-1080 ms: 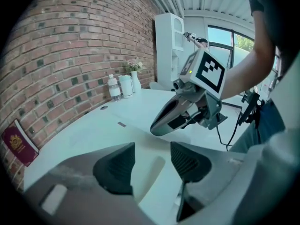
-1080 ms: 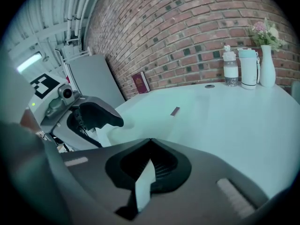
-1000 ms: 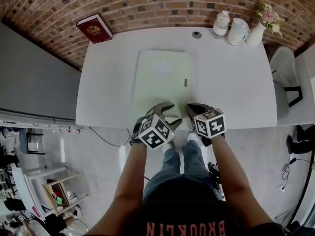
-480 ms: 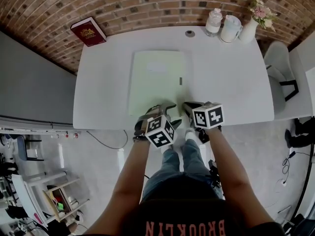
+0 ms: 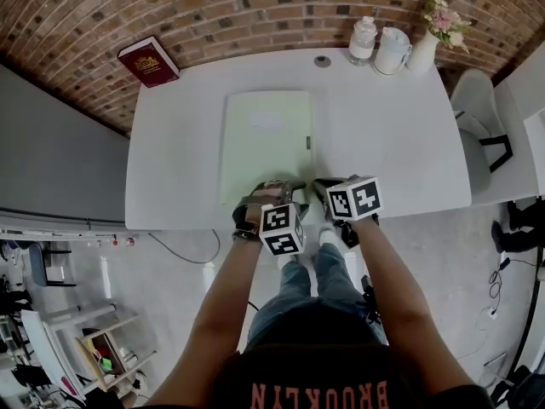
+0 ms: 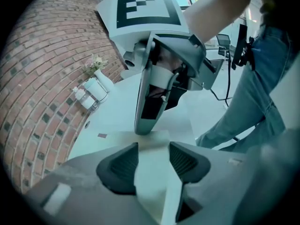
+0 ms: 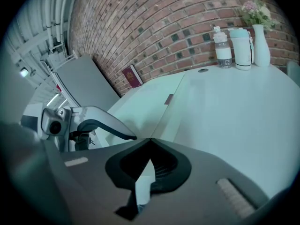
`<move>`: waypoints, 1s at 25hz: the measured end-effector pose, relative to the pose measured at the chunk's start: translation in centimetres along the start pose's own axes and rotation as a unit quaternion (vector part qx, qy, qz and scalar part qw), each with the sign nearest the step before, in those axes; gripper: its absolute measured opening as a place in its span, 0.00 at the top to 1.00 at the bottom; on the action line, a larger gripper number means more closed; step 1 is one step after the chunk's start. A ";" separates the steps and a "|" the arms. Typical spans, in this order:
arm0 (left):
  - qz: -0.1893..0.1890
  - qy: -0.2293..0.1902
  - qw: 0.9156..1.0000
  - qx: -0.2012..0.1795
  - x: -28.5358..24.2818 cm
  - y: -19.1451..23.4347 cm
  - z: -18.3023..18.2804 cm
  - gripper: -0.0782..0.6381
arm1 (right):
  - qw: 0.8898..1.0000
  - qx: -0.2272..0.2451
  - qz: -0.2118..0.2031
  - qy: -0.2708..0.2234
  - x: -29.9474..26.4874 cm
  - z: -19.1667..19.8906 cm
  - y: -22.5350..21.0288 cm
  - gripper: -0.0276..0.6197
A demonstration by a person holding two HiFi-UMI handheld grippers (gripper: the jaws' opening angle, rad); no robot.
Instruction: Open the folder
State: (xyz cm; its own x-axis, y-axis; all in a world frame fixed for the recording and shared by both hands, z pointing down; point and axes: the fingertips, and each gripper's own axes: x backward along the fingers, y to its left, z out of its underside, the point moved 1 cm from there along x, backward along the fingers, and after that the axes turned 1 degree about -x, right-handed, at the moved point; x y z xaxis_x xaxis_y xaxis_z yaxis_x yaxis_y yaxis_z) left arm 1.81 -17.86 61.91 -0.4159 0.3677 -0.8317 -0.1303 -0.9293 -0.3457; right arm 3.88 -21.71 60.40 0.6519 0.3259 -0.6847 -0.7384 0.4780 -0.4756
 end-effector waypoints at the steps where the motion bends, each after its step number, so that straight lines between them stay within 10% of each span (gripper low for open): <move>1: 0.001 0.000 1.000 -0.004 0.1 0.0 0.0 0.60 | 1.000 0.002 0.000 0.002 0.0 0.0 0.0 0.95; 25: -0.005 -0.121 0.989 0.089 5.2 1.0 -1.5 0.80 | 1.000 0.017 0.024 0.007 -0.1 0.0 -0.1 0.95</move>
State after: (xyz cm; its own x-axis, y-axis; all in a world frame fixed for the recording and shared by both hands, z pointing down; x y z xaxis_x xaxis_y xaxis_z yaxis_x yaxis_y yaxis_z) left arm 0.85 -16.85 56.54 -0.6148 0.3772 -0.6926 -0.2824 -0.9253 -0.2533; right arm 3.85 -21.79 60.48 0.6138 0.3382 -0.7134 -0.7621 0.4899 -0.4234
